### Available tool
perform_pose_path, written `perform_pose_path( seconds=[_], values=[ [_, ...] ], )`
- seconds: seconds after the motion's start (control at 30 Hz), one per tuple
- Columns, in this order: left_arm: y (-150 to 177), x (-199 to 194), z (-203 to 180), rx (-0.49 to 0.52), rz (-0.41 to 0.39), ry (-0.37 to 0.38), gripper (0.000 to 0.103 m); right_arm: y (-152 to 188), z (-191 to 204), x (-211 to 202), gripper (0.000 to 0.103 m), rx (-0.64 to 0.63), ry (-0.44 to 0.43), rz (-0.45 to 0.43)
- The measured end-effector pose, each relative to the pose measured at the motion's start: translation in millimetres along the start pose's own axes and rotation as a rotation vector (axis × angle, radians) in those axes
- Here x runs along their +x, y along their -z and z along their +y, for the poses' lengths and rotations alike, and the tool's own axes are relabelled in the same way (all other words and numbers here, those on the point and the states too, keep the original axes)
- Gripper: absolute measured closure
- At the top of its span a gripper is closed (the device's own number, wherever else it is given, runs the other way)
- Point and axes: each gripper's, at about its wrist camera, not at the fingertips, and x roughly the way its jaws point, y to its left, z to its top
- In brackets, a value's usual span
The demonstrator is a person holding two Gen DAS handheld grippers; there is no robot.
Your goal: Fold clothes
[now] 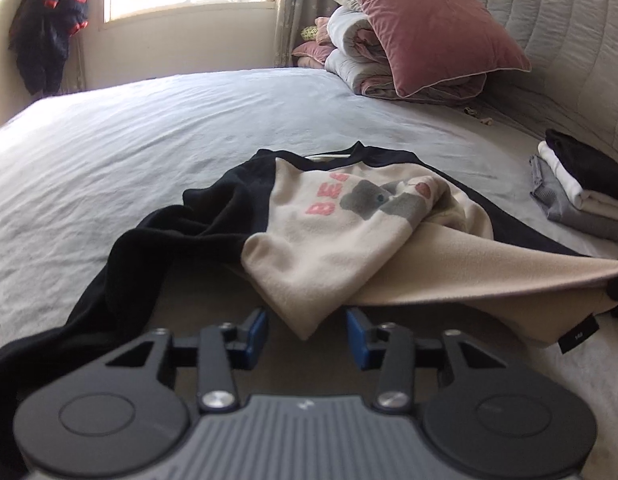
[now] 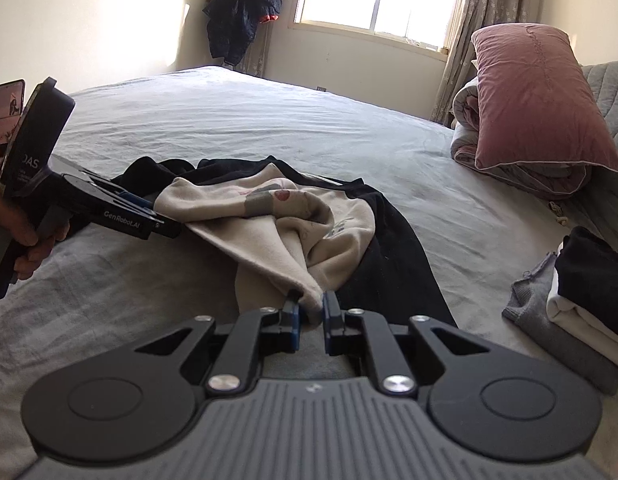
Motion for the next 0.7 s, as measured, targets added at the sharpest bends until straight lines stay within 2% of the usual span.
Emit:
perform_pose_path(
  seconds=[0.03, 0.07, 0.17, 0.3, 0.47, 0.7],
  values=[
    [-1, 0, -1, 0.006, -0.015, -0.005, 0.084, 0, -2, 0, 0.091, 0.004, 0.004, -0.001],
    [-3, -2, -1, 0.002, -0.033, -0.008, 0.092, 1, -4, 0, 0.091, 0.008, 0.007, -0.001],
    [-10, -11, 4, -0.043, -0.089, -0.005, 0.096, 2, -11, 0, 0.091, 0.019, 0.018, -0.003],
    [-21, -25, 18, -0.133, -0.152, -0.005, 0.097, 1, -21, -3, 0.091, 0.035, 0.046, -0.02],
    [-36, -43, 34, -0.192, -0.224, -0.029, 0.097, -4, -34, -9, 0.092, 0.049, 0.097, -0.051],
    [-44, -50, 48, -0.244, -0.259, -0.043, 0.097, -9, -59, -21, 0.092, 0.104, 0.169, -0.101]
  ],
)
